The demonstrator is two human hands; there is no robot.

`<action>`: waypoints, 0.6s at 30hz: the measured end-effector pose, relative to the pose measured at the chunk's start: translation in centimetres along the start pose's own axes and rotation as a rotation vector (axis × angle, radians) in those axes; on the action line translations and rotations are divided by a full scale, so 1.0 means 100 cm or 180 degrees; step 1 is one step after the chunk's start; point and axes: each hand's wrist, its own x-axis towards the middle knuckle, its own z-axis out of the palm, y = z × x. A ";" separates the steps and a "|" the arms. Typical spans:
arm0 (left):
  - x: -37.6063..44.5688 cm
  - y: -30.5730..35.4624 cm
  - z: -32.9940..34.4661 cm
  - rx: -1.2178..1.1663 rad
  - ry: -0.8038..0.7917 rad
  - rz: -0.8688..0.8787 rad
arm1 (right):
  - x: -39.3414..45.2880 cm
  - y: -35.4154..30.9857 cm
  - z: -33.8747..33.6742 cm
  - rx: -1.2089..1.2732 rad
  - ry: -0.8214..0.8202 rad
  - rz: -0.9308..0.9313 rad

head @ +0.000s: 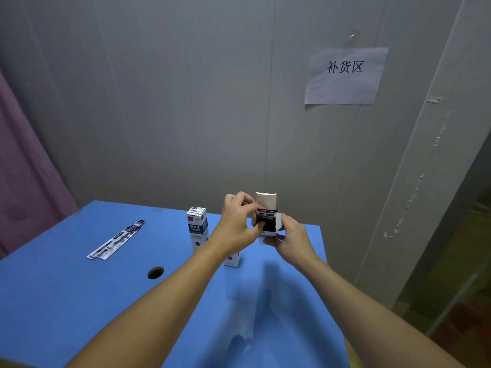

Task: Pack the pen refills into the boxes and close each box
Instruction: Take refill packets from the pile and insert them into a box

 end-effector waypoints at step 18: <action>-0.007 -0.004 0.014 -0.0139 0.0253 -0.0185 | -0.010 0.007 -0.002 -0.0065 -0.0130 0.0137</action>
